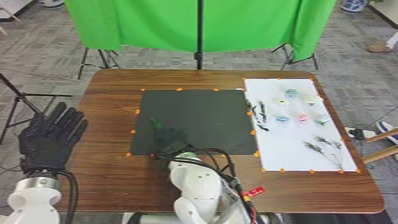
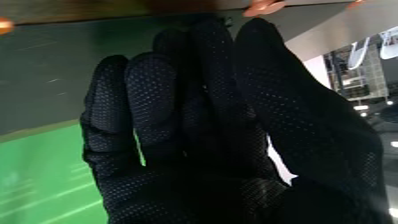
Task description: Arrange flowers
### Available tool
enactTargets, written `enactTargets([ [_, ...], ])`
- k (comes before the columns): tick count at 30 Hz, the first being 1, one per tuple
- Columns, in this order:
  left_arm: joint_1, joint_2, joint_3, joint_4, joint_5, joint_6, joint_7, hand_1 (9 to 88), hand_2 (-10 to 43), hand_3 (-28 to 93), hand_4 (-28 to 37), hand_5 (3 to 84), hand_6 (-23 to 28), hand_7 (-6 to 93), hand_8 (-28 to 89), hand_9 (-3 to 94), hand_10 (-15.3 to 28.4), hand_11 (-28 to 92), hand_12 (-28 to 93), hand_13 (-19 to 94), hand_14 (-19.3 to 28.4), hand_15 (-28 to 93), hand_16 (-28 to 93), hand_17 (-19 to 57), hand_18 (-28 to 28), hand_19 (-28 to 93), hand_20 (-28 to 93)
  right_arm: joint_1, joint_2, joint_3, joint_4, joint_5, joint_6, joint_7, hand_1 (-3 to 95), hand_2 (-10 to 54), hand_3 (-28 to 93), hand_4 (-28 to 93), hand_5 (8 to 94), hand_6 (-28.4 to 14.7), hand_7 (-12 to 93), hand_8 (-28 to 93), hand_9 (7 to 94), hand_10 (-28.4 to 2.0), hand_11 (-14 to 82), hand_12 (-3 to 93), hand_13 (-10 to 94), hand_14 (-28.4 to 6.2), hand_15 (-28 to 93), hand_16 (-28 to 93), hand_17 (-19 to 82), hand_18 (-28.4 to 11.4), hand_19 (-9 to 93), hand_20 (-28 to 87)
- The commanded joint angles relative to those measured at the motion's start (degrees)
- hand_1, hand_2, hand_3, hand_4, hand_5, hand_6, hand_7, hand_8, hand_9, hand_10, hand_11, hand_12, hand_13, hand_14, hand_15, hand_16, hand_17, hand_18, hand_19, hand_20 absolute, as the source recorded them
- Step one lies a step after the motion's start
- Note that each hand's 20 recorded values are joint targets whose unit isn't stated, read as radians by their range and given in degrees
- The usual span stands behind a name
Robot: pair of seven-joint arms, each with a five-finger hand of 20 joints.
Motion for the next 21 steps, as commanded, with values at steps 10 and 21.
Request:
enactTargets([
  [10,2.29,-3.54,-3.45,-0.09,-0.20,-2.63,-1.69,29.6,14.3,74,-28.3,48.4,9.0,11.7,-8,45.1,14.6,22,13,36,15.3,40,-6,-0.9,14.0,32,16,-1.81,5.07,7.25,-11.69,17.78,-1.22,9.12,53.3,-9.5,69,-20,70.7,-6.3,31,22,67.5,-20.7,36.3,45.9,57,-22.3,73,33,31,-28.4,86,35],
  [21,2.69,-4.17,-6.33,-1.16,1.03,-1.86,-2.36,29.5,14.3,74,-28.3,48.0,9.1,10.9,-8,44.3,14.9,21,13,34,15.3,40,-6,-1.0,13.9,31,16,-2.28,15.66,25.55,-21.37,27.22,14.65,18.74,50.3,-9.5,69,-19,64.0,-9.0,32,17,64.0,-23.3,37.9,29.3,54,-22.4,70,32,30,-28.4,87,42],
])
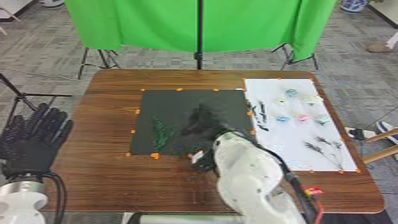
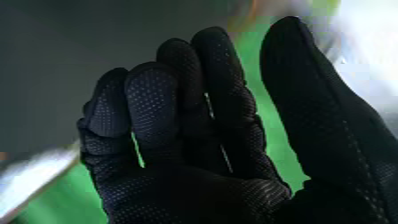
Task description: Arrange flowers
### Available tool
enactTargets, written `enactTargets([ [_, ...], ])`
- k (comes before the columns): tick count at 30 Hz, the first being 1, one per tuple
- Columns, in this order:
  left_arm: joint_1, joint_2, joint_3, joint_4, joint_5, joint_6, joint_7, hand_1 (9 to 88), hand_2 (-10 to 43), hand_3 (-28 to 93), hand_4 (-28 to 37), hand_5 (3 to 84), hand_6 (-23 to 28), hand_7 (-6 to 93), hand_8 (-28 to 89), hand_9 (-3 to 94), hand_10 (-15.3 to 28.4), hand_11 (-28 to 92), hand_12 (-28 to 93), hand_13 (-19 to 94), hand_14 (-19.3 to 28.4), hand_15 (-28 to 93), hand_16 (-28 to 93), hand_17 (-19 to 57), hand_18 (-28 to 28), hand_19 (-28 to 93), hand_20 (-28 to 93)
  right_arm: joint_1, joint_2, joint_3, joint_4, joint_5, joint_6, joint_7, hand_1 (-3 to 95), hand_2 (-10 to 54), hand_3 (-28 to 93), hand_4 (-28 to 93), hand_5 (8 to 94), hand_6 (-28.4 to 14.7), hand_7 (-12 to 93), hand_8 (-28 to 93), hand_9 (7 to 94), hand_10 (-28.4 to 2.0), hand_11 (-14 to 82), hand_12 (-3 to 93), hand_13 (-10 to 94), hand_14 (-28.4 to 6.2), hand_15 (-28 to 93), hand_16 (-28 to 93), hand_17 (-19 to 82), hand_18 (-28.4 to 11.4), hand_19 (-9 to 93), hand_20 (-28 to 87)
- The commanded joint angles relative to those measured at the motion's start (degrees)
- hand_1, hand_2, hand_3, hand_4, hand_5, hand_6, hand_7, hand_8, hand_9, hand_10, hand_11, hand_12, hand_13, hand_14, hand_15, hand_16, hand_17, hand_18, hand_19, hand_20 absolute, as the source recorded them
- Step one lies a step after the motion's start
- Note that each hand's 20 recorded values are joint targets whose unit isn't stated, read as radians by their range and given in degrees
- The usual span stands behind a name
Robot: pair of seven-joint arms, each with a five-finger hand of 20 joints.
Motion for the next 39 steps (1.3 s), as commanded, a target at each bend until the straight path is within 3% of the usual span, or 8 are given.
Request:
enactTargets([
  [1,1.24,0.06,-0.35,-0.68,0.68,0.06,-0.02,29.5,14.3,74,-28.3,48.1,9.0,10.9,-8,44.3,14.9,21,13,34,15.3,40,-6,-1.0,13.9,31,16,0.64,10.80,11.76,-2.83,-3.33,10.67,5.65,49.0,-9.5,70,-19,63.7,-9.2,30,15,63.6,-23.5,35.3,27.6,53,-22.3,68,30,30,-28.4,86,42],
  [4,1.32,-0.05,0.14,-0.76,0.77,-0.25,-0.02,29.5,14.3,74,-28.3,48.0,9.0,10.9,-8,44.3,14.8,21,13,34,15.4,40,-6,-1.1,13.9,31,16,-2.06,13.87,17.88,-3.23,-2.10,10.91,7.09,45.6,-9.5,75,-20,63.3,-9.9,25,-4,62.0,-24.0,30.7,25.1,52,-21.8,64,25,28,-28.4,83,38],
  [6,1.13,0.52,0.52,-0.62,0.39,-0.07,0.27,29.5,14.3,74,-28.3,47.9,9.0,10.9,-8,44.3,14.8,21,13,34,15.4,40,-6,-1.2,13.9,31,16,-3.57,15.01,21.96,-3.94,4.07,10.17,9.78,44.6,-9.5,76,-21,60.2,-10.6,21,-8,58.6,-24.7,25.1,22.0,50,-22.2,58,20,26,-28.3,79,33],
  [11,1.62,1.68,-0.11,-0.50,-0.02,0.24,1.17,29.7,14.3,74,-28.3,48.0,9.1,10.8,-8,44.4,14.8,21,13,35,15.4,40,-7,-1.1,14.0,31,16,-10.27,17.91,28.85,-5.43,2.46,10.09,10.52,43.5,-9.5,77,-23,53.9,-12.3,15,-9,52.2,-25.7,19.0,17.8,44,-23.8,47,12,23,-27.2,73,21],
  [16,2.30,1.25,-0.27,-0.82,-0.86,1.26,1.28,29.8,14.2,74,-28.3,48.2,9.1,10.9,-8,44.5,14.7,22,13,35,15.2,39,-7,-1.0,13.8,31,15,-14.07,18.85,33.41,-5.06,2.37,7.13,12.01,44.4,-9.5,78,-26,53.2,-12.2,15,-9,48.8,-25.8,18.1,17.7,39,-23.7,45,11,21,-26.7,72,19],
  [30,3.45,-0.24,-0.27,-0.98,-0.23,0.64,1.14,33.2,10.0,74,-26.7,48.3,9.1,11.3,-8,44.7,14.5,22,13,35,15.2,40,-6,-1.0,13.7,31,15,-19.12,16.92,35.15,-2.27,-4.80,3.28,14.00,49.1,-9.5,76,-28,54.2,-11.6,14,-9,48.8,-24.8,17.9,18.0,38,-22.9,45,13,21,-27.2,77,22],
  [38,4.25,-0.45,-0.29,-1.21,-0.52,1.48,1.00,34.0,10.7,73,-26.8,48.3,9.0,11.5,-8,45.0,14.6,22,13,36,15.1,41,-6,-1.0,13.8,32,16,-19.18,16.45,35.08,-0.21,-7.56,2.44,14.93,54.6,-9.5,76,-28,66.3,-7.4,20,-10,57.8,-21.9,28.1,22.8,43,-21.3,57,17,24,-27.4,82,29],
  [39,4.26,-0.38,-0.24,-1.21,-0.65,1.54,1.17,34.3,10.8,73,-26.8,48.3,9.0,11.6,-8,45.0,14.5,22,13,36,15.2,41,-6,-1.0,13.8,32,16,-19.18,16.42,34.93,0.00,-7.95,2.86,14.78,56.3,-9.5,73,-28,68.6,-6.7,21,-4,59.5,-21.1,30.2,24.0,44,-21.0,59,19,24,-27.2,83,31],
])
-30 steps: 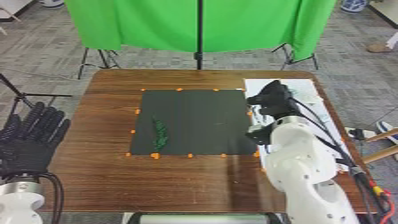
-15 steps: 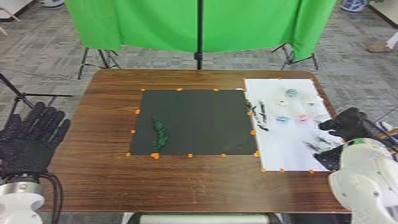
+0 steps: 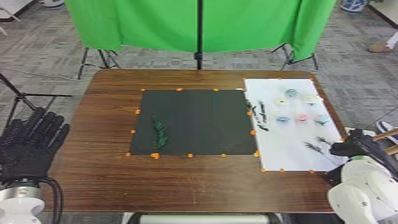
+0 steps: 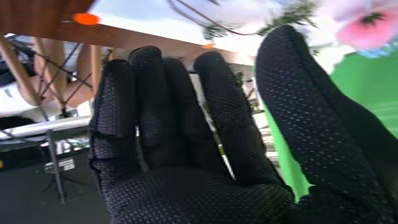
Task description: Arrange flowers
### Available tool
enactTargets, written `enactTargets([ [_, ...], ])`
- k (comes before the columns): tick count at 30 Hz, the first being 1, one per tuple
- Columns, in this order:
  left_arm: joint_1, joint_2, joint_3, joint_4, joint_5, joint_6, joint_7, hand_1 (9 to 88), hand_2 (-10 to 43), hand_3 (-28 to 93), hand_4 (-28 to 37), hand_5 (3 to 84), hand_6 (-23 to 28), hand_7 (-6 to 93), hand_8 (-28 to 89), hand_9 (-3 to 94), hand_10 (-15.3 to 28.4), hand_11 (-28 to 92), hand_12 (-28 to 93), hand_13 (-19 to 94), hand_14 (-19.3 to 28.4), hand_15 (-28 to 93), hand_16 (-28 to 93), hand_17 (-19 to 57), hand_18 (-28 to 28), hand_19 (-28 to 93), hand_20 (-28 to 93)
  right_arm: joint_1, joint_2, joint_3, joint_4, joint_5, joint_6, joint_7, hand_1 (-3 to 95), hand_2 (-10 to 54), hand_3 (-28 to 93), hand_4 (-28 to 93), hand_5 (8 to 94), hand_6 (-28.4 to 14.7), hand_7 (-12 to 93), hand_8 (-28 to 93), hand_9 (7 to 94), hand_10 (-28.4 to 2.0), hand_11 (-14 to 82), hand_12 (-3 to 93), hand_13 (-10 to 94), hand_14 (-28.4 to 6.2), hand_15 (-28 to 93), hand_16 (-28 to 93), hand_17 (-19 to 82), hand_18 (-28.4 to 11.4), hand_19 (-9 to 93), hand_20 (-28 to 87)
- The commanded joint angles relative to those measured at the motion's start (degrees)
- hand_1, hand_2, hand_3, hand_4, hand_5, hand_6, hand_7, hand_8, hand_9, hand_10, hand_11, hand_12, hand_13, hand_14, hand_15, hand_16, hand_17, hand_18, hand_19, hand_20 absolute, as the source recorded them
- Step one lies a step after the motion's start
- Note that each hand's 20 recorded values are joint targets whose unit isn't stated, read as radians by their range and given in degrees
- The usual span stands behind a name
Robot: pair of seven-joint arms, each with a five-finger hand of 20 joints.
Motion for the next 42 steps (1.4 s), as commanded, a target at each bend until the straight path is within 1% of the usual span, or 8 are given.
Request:
enactTargets([
  [1,1.86,-0.66,0.06,-0.23,-0.44,1.06,-0.35,34.4,10.8,73,-26.8,48.3,9.0,11.6,-8,45.0,14.5,22,13,36,15.2,41,-6,-1.0,13.8,32,16,-0.86,-0.74,0.12,1.74,-1.90,-1.39,0.65,59.4,-9.5,67,-28,70.4,-6.3,22,3,61.4,-20.5,31.8,25.0,46,-20.8,60,20,25,-27.0,83,33],
  [5,2.20,-0.83,0.13,-0.41,-0.70,1.00,-0.32,33.8,11.1,73,-26.8,48.4,9.1,11.6,-9,45.1,14.5,23,13,36,15.3,41,-6,-1.0,13.8,32,16,-1.13,-1.02,-0.16,2.09,-1.86,0.12,0.52,67.1,-9.5,55,-28,75.1,-5.4,22,9,68.6,-17.7,25.9,37.1,50,-19.6,63,24,26,-26.7,82,37],
  [7,2.08,-0.91,0.23,-0.32,-0.76,1.07,-0.64,33.5,11.4,73,-27.0,48.4,9.1,11.5,-9,45.0,14.6,22,13,36,15.3,41,-6,-1.0,13.8,32,16,-1.29,-1.23,-0.45,2.39,-2.18,1.83,0.17,66.4,-9.5,57,-28,78.2,-4.6,24,11,74.4,-16.0,18.2,44.6,53,-18.0,60,33,26,-26.4,81,37],
  [11,2.21,-0.84,0.35,-0.31,-0.98,1.26,-0.61,32.9,11.6,74,-27.3,48.4,9.1,11.5,-9,45.0,14.6,22,13,35,15.4,41,-6,-1.0,13.8,32,16,-1.35,-1.10,-1.08,2.56,-2.85,4.51,-0.11,66.4,-9.5,62,-28,80.3,-3.3,28,16,78.4,-14.9,17.6,48.8,56,-15.8,59,40,28,-26.1,82,39],
  [22,2.34,-0.61,0.18,-0.41,-0.66,1.15,-1.28,32.2,12.3,74,-27.9,48.4,9.1,11.4,-8,45.0,14.7,22,13,35,15.7,43,-6,-1.3,13.9,32,16,-0.39,1.45,-3.69,-5.34,0.39,10.12,-1.36,64.0,-9.5,66,-25,78.6,-2.1,32,19,86.1,-10.3,20.4,49.4,70,-11.0,57,46,39,-26.5,92,47],
  [28,0.53,0.65,0.86,0.23,-0.18,0.63,-2.04,32.1,12.4,74,-27.9,48.4,9.2,11.3,-9,45.0,14.8,22,13,36,15.7,44,-6,-1.4,14.0,33,16,2.23,1.67,-8.53,-8.14,2.17,13.24,-2.60,63.0,-9.5,66,-22,78.1,-2.0,34,19,89.5,-9.3,19.6,50.9,76,-10.5,57,47,43,-26.1,93,49],
  [36,0.53,1.43,1.43,0.02,-0.23,1.02,-1.94,32.0,12.5,74,-27.9,48.3,9.1,11.2,-8,44.9,14.8,22,13,36,15.8,45,-6,-1.4,14.0,33,16,10.57,-1.43,-20.01,-6.22,2.65,13.53,-5.69,62.1,-9.5,66,-21,77.8,-2.4,34,19,89.7,-9.4,21.1,52.5,77,-11.1,59,46,45,-26.1,93,51],
  [42,-0.65,2.12,3.99,0.58,0.13,0.94,-4.10,31.9,12.6,74,-28.0,48.3,9.1,11.1,-8,44.8,14.8,22,13,36,15.8,45,-6,-1.3,14.0,33,16,16.73,-6.20,-28.31,-1.20,2.88,9.35,-7.81,61.2,-9.5,67,-20,77.1,-2.7,35,20,89.9,-9.3,21.9,53.0,78,-11.2,59,46,46,-25.9,93,51],
])
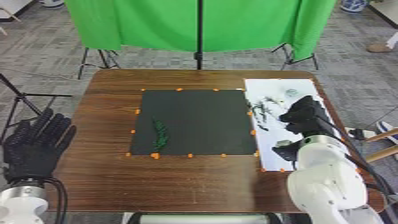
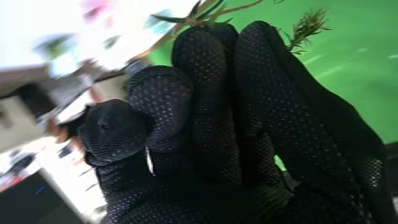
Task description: Arrange flowers
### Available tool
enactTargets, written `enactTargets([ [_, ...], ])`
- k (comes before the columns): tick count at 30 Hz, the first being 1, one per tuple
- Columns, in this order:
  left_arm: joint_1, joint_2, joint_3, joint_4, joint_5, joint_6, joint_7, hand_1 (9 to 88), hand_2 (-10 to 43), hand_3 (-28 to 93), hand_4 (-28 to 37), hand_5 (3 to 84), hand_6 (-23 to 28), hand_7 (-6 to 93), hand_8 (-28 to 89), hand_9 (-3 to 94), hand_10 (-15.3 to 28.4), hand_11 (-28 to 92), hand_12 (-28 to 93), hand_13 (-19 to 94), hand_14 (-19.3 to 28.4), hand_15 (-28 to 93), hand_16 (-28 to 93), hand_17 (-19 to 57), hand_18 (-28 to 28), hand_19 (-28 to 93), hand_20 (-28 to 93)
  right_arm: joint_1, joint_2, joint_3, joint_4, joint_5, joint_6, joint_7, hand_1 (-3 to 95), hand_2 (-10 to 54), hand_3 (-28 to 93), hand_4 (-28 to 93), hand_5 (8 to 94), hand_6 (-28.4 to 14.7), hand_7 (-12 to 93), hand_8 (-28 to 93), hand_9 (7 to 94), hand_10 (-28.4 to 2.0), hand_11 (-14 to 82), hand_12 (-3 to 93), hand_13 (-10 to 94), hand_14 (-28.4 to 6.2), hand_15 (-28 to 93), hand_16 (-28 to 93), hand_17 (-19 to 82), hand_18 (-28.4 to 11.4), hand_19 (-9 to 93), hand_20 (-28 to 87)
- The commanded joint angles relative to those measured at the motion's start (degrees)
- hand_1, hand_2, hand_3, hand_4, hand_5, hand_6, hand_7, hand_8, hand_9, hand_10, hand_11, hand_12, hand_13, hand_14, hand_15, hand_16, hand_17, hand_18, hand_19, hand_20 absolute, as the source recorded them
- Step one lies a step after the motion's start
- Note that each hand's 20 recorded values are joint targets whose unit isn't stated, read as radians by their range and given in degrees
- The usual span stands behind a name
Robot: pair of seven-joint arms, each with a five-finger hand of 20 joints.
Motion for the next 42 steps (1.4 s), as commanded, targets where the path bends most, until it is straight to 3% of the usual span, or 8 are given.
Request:
enactTargets([
  [1,-0.82,0.78,3.25,0.76,0.53,0.56,-2.50,31.9,12.6,74,-28.0,48.3,9.1,11.1,-8,44.8,14.8,22,13,36,15.7,44,-6,-1.3,14.0,33,16,7.73,-7.34,-9.84,5.66,0.24,-4.43,-3.78,61.1,-9.5,67,-20,77.0,-2.8,35,20,89.9,-9.4,22.1,53.0,78,-11.2,59,45,47,-25.8,93,51],
  [10,-3.65,1.89,5.88,1.71,1.04,1.19,-2.61,31.8,12.8,74,-28.0,48.2,9.1,11.1,-8,44.6,14.8,22,13,35,15.7,44,-6,-1.2,13.9,32,16,8.99,-17.25,-16.61,13.85,-2.55,-7.16,-5.16,60.9,-9.5,67,-19,76.4,-3.0,35,20,89.3,-9.2,23.5,53.0,77,-11.0,60,45,47,-25.7,93,51],
  [12,-3.53,2.26,6.14,1.93,1.32,1.24,-2.77,31.7,12.8,74,-28.0,48.2,9.1,11.1,-8,44.6,14.8,22,13,35,15.6,44,-6,-1.2,13.9,32,16,7.51,-17.06,-18.97,14.80,-4.51,-2.21,-6.44,60.8,-9.5,67,-19,76.4,-3.1,35,20,89.3,-9.2,23.8,53.0,78,-11.1,60,45,47,-25.8,93,51],
  [15,-2.98,2.44,6.62,1.77,0.57,1.65,-2.80,31.7,12.8,74,-28.0,48.1,9.1,11.1,-8,44.7,14.7,22,13,36,15.6,44,-6,-1.2,13.9,32,16,7.32,-19.12,-20.72,17.23,-6.35,-1.31,-6.42,60.5,-9.5,67,-19,76.4,-3.1,36,20,89.1,-9.2,24.9,53.0,78,-11.4,61,44,48,-25.9,93,51],
  [18,-3.63,2.59,7.45,2.40,1.09,1.60,-3.95,31.7,12.8,74,-28.0,48.2,9.1,10.9,-8,44.7,14.7,22,13,35,15.6,44,-6,-1.2,13.9,32,16,6.49,-21.24,-21.16,19.58,-8.50,-1.03,-6.66,60.6,-9.5,67,-19,76.2,-3.0,36,20,88.9,-9.4,25.8,52.7,78,-11.5,61,43,48,-26.0,93,51],
  [21,-4.24,2.79,7.97,2.94,0.84,1.91,-4.05,31.7,12.8,74,-28.0,48.1,9.1,11.0,-8,44.7,14.7,22,13,35,15.7,44,-6,-1.2,13.9,32,16,5.69,-22.83,-21.41,21.45,-10.09,-0.19,-7.21,61.0,-9.5,67,-20,75.5,-3.2,37,20,88.4,-9.5,27.0,51.9,78,-11.6,61,41,48,-25.9,93,51],
  [35,-3.33,2.33,7.29,2.98,0.84,1.83,-3.84,31.7,12.8,74,-27.8,48.0,9.1,11.0,-8,44.6,14.9,22,13,35,15.6,44,-6,-1.1,13.9,32,16,4.97,-23.16,-21.44,22.80,-12.13,4.26,-4.96,60.1,-9.5,68,-21,74.7,-3.0,38,19,87.6,-9.9,30.6,50.1,80,-11.6,62,40,50,-26.2,93,51],
  [42,-3.63,2.33,7.39,3.02,0.93,1.77,-3.98,31.7,12.7,74,-27.9,48.0,9.1,11.1,-8,44.6,14.8,22,13,35,15.6,44,-6,-1.1,13.8,32,16,4.15,-23.06,-22.25,20.27,-9.24,0.64,-6.50,55.7,-9.5,67,-20,73.0,-4.7,36,17,85.9,-11.5,34.9,46.5,79,-11.8,62,41,50,-26.3,93,52],
])
